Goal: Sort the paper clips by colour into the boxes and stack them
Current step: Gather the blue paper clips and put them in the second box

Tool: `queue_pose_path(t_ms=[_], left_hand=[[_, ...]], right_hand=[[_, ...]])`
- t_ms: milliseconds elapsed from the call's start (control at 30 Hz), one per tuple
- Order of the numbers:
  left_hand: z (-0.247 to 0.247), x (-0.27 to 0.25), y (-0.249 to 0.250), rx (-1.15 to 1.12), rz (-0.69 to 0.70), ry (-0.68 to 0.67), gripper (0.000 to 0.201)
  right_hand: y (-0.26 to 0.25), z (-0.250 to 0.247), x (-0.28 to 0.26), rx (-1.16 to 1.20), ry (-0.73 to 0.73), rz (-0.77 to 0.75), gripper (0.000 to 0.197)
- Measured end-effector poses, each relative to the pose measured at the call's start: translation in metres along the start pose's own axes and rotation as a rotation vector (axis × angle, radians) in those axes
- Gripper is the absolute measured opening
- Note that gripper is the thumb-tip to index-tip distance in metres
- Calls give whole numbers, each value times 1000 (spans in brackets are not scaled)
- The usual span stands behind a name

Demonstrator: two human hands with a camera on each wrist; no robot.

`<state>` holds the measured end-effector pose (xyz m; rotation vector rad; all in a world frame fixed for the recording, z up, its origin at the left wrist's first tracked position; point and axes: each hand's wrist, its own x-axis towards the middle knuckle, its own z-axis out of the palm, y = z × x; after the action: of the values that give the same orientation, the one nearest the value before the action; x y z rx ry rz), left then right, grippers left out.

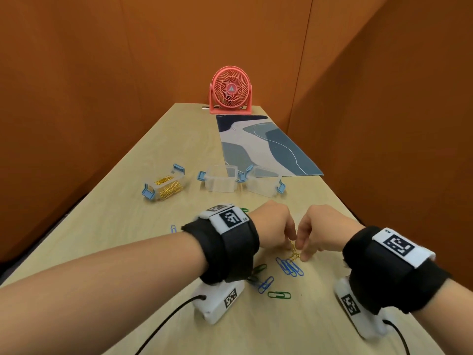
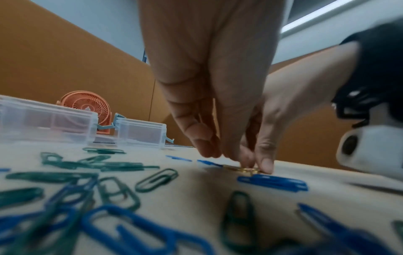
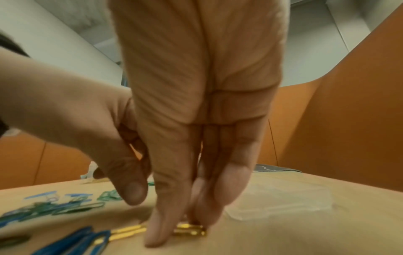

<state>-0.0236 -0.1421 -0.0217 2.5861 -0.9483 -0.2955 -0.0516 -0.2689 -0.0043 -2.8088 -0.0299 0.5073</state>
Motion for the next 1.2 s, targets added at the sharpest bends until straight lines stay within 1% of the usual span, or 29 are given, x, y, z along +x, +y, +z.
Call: queue_pose_path(t_ms=[133, 233, 300, 467, 533, 600, 667, 767, 833, 867, 967, 1033, 1100, 1200], left_hand=[[-2, 2, -4, 70, 57, -91, 27], [-3, -2, -8, 105, 105, -113, 23], [-3, -4, -9, 123, 113, -127, 20], [4, -9, -12, 129, 5, -196, 19], [3, -12, -13, 107, -16, -188, 17], [-2, -15, -18, 8, -62, -183, 13], [-9, -20, -25, -231, -154, -180, 10], [-21, -33, -37, -694, -295, -135, 17], [-29, -42, -46, -901, -361, -126, 21], [-31, -46, -49, -977, -386, -149, 20], [-36, -59, -57, -1096, -455, -255, 18], [-36, -66, -60, -1143, -502, -287, 18], [-35, -72, -61, -1188, -537, -284, 20], [-33, -77, -63, -1240, -583, -230, 23]], right_hand=[[0, 1, 2, 16, -29, 18, 10], [1, 2, 3, -25, -58, -3, 7], [1, 1, 2, -57, -71, -9, 6], [3, 3, -2, -52, -65, -57, 17], [4, 2, -3, -13, -33, -93, 14], [5, -1, -3, 42, 23, -145, 10], [5, -3, -3, 80, 45, -204, 14], [3, -1, -1, 42, -22, -259, 18], [1, 2, 0, -8, -65, -259, 18], [0, 4, 1, -25, -68, -250, 19], [-1, 4, 3, -57, -70, -228, 16], [-2, 3, 4, -74, -90, -227, 11], [-3, 2, 4, -115, -108, -225, 9], [-5, -1, 5, -207, -126, -205, 20]])
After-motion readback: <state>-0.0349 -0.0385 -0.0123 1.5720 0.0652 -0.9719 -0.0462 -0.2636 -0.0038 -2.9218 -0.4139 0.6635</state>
